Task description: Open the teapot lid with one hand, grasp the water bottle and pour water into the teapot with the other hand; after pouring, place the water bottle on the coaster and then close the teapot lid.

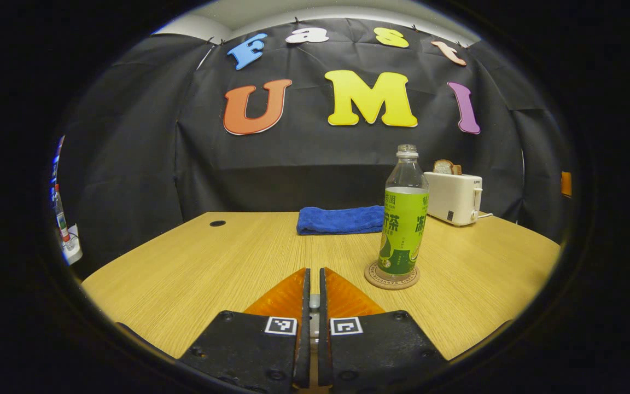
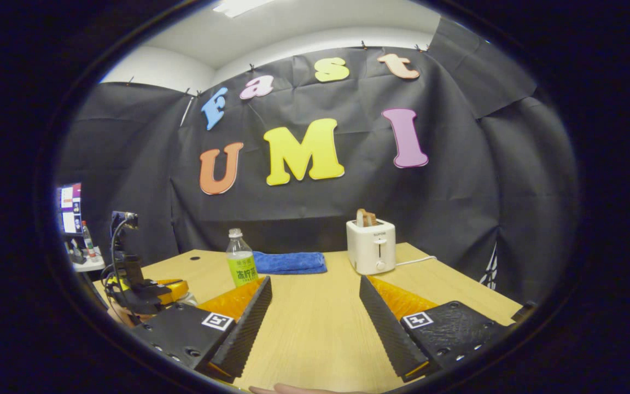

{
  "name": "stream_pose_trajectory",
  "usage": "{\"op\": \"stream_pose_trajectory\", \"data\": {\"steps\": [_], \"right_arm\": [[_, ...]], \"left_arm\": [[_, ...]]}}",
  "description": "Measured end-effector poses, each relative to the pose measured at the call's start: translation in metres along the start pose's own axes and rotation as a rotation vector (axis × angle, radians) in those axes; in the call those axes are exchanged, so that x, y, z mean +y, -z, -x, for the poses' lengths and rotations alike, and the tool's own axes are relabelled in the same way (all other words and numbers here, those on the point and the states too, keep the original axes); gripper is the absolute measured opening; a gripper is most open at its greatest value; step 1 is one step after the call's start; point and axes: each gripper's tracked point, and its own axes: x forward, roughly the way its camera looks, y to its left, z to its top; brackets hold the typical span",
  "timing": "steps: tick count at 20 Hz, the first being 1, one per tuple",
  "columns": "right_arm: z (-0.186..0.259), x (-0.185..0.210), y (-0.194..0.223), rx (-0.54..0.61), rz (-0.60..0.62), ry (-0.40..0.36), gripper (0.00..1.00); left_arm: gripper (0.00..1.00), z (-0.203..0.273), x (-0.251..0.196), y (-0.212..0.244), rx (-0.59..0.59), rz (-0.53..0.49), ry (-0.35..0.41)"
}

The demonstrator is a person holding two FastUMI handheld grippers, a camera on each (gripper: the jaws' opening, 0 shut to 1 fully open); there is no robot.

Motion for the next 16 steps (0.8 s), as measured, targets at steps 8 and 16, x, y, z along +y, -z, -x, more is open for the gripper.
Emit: {"op": "stream_pose_trajectory", "data": {"steps": [8,16], "right_arm": [[-0.006,-0.012,0.008,0.03,0.007,0.025,0.96],[-0.012,-0.041,0.01,0.052,-0.028,0.094,0.96]], "left_arm": [[0.7,0.006,-0.021,0.003,0.026,-0.06,0.02],[0.75,0.033,-0.021,-0.025,-0.024,-0.067,-0.016]]}}
